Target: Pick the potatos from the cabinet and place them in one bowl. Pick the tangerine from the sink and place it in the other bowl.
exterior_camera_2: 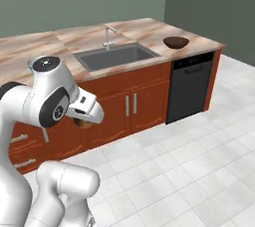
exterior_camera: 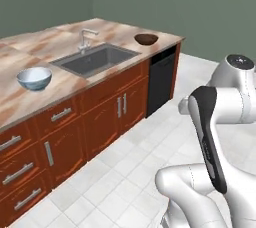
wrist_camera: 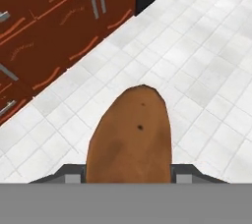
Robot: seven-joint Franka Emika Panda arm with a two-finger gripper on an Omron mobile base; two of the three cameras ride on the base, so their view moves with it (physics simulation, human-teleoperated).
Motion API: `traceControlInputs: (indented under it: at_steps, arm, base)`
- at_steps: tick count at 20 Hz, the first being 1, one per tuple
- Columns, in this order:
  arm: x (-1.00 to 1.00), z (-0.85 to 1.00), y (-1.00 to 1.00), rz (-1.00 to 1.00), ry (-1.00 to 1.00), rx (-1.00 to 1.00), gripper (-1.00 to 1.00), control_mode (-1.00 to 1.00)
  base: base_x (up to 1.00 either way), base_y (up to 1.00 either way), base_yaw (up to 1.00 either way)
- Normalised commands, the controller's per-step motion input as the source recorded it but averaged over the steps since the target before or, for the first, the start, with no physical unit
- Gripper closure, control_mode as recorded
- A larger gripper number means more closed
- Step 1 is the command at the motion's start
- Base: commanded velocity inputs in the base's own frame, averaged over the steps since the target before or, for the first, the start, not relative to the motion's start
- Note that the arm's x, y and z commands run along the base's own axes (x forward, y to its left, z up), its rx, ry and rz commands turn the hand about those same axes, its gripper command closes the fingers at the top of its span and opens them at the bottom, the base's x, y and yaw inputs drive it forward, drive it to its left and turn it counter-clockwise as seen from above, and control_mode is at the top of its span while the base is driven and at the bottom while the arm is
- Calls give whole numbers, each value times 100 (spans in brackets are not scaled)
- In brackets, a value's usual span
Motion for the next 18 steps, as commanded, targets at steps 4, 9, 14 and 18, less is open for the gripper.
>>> traceControlInputs:
  at_steps: [4,9,14,18]
  arm:
    - [0,0,0,0,0,0,100,100]
    - [0,0,0,0,0,0,100,100]
    - [0,0,0,0,0,0,100,100]
    - [0,0,0,0,0,0,100,100]
  base:
    - [100,-61,20]
    - [100,-16,24]
    - [100,0,51]
    - [97,1,49]
